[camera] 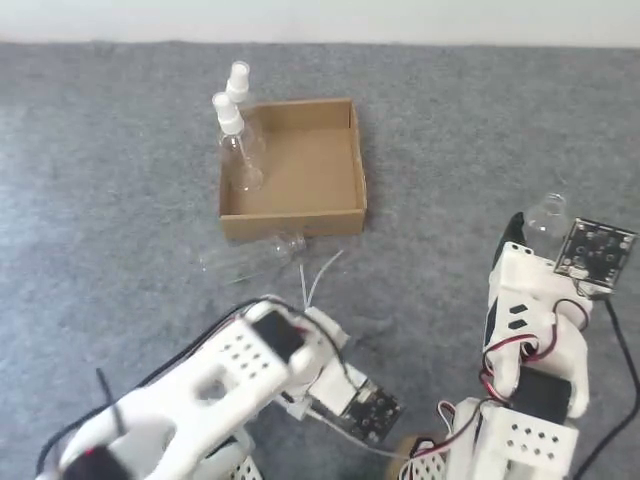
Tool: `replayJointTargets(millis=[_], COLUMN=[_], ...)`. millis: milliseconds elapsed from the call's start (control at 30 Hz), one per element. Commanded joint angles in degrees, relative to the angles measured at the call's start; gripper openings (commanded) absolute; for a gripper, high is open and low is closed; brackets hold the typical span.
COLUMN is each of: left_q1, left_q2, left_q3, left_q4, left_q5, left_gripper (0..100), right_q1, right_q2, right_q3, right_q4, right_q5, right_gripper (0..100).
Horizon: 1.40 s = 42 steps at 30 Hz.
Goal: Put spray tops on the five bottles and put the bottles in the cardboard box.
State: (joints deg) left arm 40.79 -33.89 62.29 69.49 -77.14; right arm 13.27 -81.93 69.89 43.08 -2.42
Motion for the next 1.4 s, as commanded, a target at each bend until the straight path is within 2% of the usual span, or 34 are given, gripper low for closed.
replayJointTargets(millis=[0,300,500,733,900,1000,1167,1367], left_q1=[0.18,0.79,2.20,2.37,2.29,1.93,1.93,1.85], left_q2=[9.93,16.18,17.23,17.32,17.32,17.41,17.41,17.41], left_q3=[-7.08,-8.48,-8.75,-8.84,-8.84,-8.84,-8.92,-9.01], left_q4=[0.35,-9.67,-11.78,-12.57,-14.15,-16.79,-17.76,-17.85], left_q5=[0.79,9.76,14.86,15.56,16.09,20.13,23.03,27.69], left_gripper=[23,22,22,11,8,7,9,20], right_q1=[-0.57,-0.40,-0.31,-0.31,-0.31,-0.31,-0.31,-0.22], right_q2=[-0.57,-0.57,-0.57,-0.57,-0.57,-0.57,-0.57,-0.57], right_q3=[-0.88,-0.88,-0.88,-0.88,-0.88,-0.88,-0.88,-0.88], right_q4=[-1.27,-1.36,-1.45,-1.45,-1.45,-1.45,-1.45,-1.45], right_q5=[0.00,0.00,0.00,0.00,0.00,0.00,0.00,0.00], right_gripper=[8.5,8.6,8.6,8.6,8.6,8.6,8.6,8.6])
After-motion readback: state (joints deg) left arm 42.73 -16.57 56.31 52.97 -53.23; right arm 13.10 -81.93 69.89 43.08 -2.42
